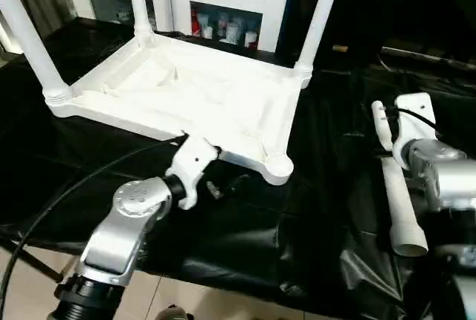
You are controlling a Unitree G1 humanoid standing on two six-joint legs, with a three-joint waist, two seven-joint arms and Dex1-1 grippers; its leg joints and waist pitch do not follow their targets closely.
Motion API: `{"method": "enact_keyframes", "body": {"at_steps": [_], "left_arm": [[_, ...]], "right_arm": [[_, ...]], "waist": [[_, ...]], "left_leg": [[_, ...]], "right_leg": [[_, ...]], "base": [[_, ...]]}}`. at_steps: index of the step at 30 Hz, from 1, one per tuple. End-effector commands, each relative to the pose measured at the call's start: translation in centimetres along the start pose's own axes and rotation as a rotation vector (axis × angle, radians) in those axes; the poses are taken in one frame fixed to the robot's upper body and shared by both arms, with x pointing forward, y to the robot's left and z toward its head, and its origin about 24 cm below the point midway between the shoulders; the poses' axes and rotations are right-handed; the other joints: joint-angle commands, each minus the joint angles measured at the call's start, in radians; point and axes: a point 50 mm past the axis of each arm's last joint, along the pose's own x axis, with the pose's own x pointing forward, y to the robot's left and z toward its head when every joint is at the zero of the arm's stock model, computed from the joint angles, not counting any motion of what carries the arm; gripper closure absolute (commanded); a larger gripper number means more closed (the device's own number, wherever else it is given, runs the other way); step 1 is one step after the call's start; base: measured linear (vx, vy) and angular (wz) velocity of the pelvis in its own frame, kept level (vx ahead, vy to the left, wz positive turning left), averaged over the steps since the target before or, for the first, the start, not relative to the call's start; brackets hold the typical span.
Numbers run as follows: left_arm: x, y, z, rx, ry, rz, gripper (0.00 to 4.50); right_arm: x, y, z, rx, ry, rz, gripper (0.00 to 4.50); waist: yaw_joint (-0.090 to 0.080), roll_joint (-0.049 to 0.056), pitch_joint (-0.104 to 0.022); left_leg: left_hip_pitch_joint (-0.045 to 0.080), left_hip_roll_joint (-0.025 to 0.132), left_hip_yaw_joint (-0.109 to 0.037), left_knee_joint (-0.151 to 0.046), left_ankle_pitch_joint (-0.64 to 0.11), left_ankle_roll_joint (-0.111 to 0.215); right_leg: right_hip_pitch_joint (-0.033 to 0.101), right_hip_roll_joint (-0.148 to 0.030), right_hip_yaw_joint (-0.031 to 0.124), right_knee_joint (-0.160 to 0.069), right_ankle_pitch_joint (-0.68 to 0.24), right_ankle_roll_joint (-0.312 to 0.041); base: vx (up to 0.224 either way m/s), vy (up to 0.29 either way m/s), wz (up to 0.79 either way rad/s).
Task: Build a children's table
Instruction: Pick table leg
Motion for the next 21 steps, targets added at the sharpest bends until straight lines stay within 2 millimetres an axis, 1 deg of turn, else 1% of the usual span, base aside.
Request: {"method": "enact_keyframes", "body": {"at_steps": [1,2,3,4,5,6,7,9,10,11,13,15,16,17,18,21], "left_arm": [[0.1,-0.4,0.5,0.010,-0.006,-0.023,0.00],[0.1,-0.4,0.5,0.014,-0.001,-0.029,0.00],[0.1,-0.4,0.5,0.014,-0.001,-0.029,0.00],[0.0,-0.5,0.6,0.055,0.017,-0.040,0.00],[0.0,-0.5,0.6,0.065,0.022,-0.044,0.00],[-0.1,-0.6,0.7,0.082,0.031,-0.051,0.00],[-0.2,-0.8,1.0,0.097,0.033,-0.072,0.00],[-0.3,-1.0,1.4,0.092,0.024,-0.092,0.00],[-0.4,-1.1,1.5,0.088,0.020,-0.104,0.00],[-0.4,-1.2,1.6,0.089,0.019,-0.114,0.00],[-0.4,-1.3,1.8,0.090,0.013,-0.120,0.00],[-0.5,-1.3,1.9,0.089,0.010,-0.121,0.00],[-0.5,-1.4,2.1,0.086,0.005,-0.134,0.00],[-0.6,-1.5,2.2,0.085,0.003,-0.144,0.00],[-0.6,-1.5,2.3,0.086,0.004,-0.148,0.00],[-0.6,-1.5,2.4,0.089,0.004,-0.149,0.00]], "right_arm": [[0.0,-1.1,0.1,0.042,0.039,0.003,0.04],[0.1,-1.3,0.0,0.051,0.068,0.017,0.04],[0.1,-1.3,0.0,0.051,0.068,0.017,0.04],[0.2,-1.4,-0.6,0.067,0.136,0.063,0.04],[0.3,-1.4,-0.8,0.072,0.152,0.071,0.04],[0.3,-1.5,-1.1,0.081,0.180,0.084,0.04],[0.3,-1.5,-1.8,0.093,0.231,0.124,0.04],[0.4,-1.2,-2.4,0.117,0.269,0.166,0.04],[0.4,-1.1,-2.7,0.129,0.285,0.179,0.04],[0.4,-1.0,-3.1,0.139,0.306,0.194,0.04],[0.6,-0.9,-4.0,0.128,0.344,0.207,0.04],[0.6,-0.8,-4.4,0.128,0.364,0.221,0.04],[0.6,-0.7,-4.6,0.131,0.375,0.229,0.21],[0.6,-0.8,-4.7,0.133,0.382,0.233,0.30],[0.6,-0.8,-4.7,0.134,0.385,0.235,0.30],[0.7,-0.8,-4.7,0.144,0.387,0.237,0.64]], "waist": [[0.000,-0.008,-0.071],[0.002,-0.009,-0.070],[0.002,-0.009,-0.072],[0.002,-0.011,-0.071],[0.001,-0.010,-0.072],[0.001,-0.014,-0.070],[0.002,-0.013,-0.071],[0.004,-0.013,-0.071],[0.004,-0.012,-0.070],[0.004,-0.017,-0.070],[0.006,-0.015,-0.069],[0.006,-0.016,-0.068],[0.007,-0.014,-0.069],[0.007,-0.014,-0.069],[0.007,-0.013,-0.069],[0.006,-0.012,-0.067]], "left_leg": [[0.014,0.051,-0.023,-0.060,-0.116,0.011],[0.013,0.052,-0.024,-0.061,-0.109,0.014],[0.014,0.052,-0.024,-0.059,-0.110,0.015],[0.014,0.052,-0.023,-0.059,-0.111,0.018],[0.014,0.052,-0.025,-0.059,-0.111,0.019],[0.013,0.053,-0.024,-0.058,-0.112,0.023],[0.014,0.054,-0.024,-0.058,-0.109,0.023],[0.012,0.054,-0.023,-0.057,-0.103,0.024],[0.012,0.055,-0.024,-0.057,-0.104,0.024],[0.012,0.055,-0.024,-0.057,-0.104,0.022],[0.013,0.055,-0.023,-0.056,-0.121,0.014],[0.012,0.054,-0.024,-0.056,-0.125,0.010],[0.013,0.055,-0.025,-0.056,-0.126,0.008],[0.014,0.055,-0.024,-0.056,-0.126,0.007],[0.013,0.054,-0.025,-0.056,-0.130,0.004],[0.013,0.055,-0.025,-0.055,-0.139,0.000]], "right_leg": [[0.053,-0.085,0.057,-0.065,-0.159,-0.149],[0.053,-0.086,0.057,-0.065,-0.157,-0.147],[0.053,-0.086,0.056,-0.063,-0.159,-0.150],[0.054,-0.087,0.056,-0.064,-0.167,-0.151],[0.055,-0.086,0.055,-0.063,-0.167,-0.154],[0.054,-0.087,0.055,-0.065,-0.175,-0.153],[0.053,-0.088,0.055,-0.065,-0.178,-0.157],[0.054,-0.089,0.056,-0.063,-0.169,-0.167],[0.053,-0.089,0.055,-0.064,-0.171,-0.172],[0.054,-0.089,0.054,-0.065,-0.176,-0.172],[0.051,-0.092,0.054,-0.068,-0.215,-0.170],[0.051,-0.091,0.054,-0.070,-0.230,-0.164],[0.051,-0.091,0.054,-0.070,-0.234,-0.160],[0.051,-0.092,0.054,-0.069,-0.233,-0.161],[0.050,-0.091,0.054,-0.069,-0.237,-0.163],[0.050,-0.091,0.054,-0.071,-0.249,-0.159]], "base": [[0.000,0.000,0.00],[0.000,0.000,0.00],[0.000,0.000,0.00],[0.000,0.000,0.00],[0.000,0.000,0.00],[0.000,0.000,0.00],[0.000,0.000,0.00],[0.000,0.000,0.00],[0.000,0.000,0.00],[0.000,0.000,0.00],[0.000,0.000,0.00],[0.000,0.000,0.00],[0.000,0.000,0.00],[0.000,0.000,0.00],[0.000,0.000,0.00],[0.000,0.000,0.00]]}}
